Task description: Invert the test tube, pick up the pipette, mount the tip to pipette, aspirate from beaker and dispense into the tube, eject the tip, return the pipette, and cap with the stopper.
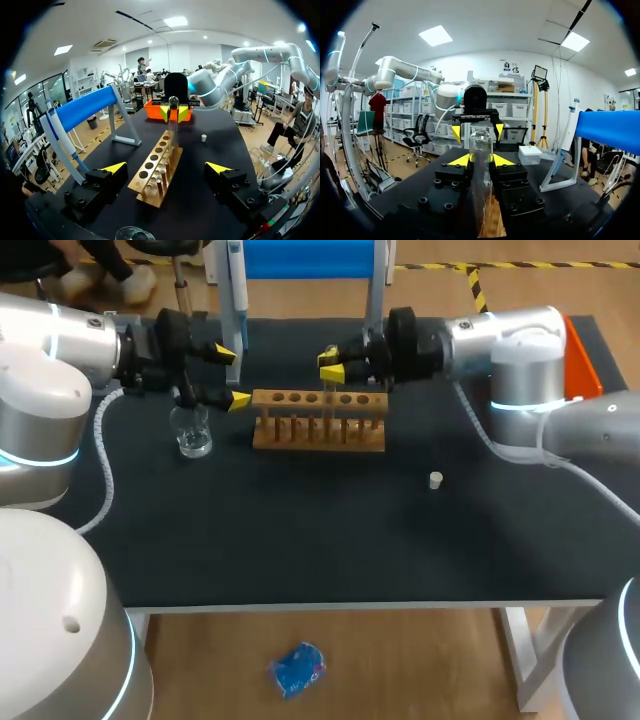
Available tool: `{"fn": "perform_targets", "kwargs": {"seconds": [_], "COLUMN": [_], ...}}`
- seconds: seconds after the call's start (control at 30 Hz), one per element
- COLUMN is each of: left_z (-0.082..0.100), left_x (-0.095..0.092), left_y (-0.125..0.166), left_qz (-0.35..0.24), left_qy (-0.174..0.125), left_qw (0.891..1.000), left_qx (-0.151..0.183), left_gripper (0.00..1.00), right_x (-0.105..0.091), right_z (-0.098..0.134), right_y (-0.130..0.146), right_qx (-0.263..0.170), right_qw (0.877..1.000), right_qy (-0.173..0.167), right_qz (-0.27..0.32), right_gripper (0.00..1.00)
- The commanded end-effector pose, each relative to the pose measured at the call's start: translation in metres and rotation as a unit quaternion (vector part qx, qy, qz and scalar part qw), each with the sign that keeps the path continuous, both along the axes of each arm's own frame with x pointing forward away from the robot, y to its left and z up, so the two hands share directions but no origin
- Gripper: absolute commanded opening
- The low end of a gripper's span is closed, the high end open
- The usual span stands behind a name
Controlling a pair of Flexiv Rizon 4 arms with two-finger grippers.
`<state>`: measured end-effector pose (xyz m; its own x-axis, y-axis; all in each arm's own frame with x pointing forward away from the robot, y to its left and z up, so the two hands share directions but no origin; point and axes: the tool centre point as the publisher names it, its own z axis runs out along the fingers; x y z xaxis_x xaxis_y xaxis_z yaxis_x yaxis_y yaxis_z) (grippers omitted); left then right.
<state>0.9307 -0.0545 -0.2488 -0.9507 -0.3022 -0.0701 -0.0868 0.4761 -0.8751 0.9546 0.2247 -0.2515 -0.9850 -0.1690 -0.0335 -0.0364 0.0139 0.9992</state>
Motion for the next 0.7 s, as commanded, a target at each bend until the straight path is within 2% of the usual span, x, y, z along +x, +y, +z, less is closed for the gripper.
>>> {"fn": "perform_targets", "kwargs": {"seconds": [0.03, 0.7], "left_z": [0.0, 0.0], "left_x": [0.001, 0.001], "left_y": [0.001, 0.001], "left_qz": [-0.002, -0.002], "left_qy": [0.001, 0.001], "left_qw": [1.0, 1.0], "left_qx": [0.001, 0.001], "left_gripper": [1.0, 1.0], "right_x": [-0.002, -0.009], "right_z": [0.007, 0.042], "right_y": [-0.002, -0.002], "right_qx": [-0.007, -0.005], "right_qw": [1.0, 1.0], "right_qy": [-0.003, -0.005], "right_qz": [0.003, 0.015], "right_gripper": [0.0, 0.0]}}
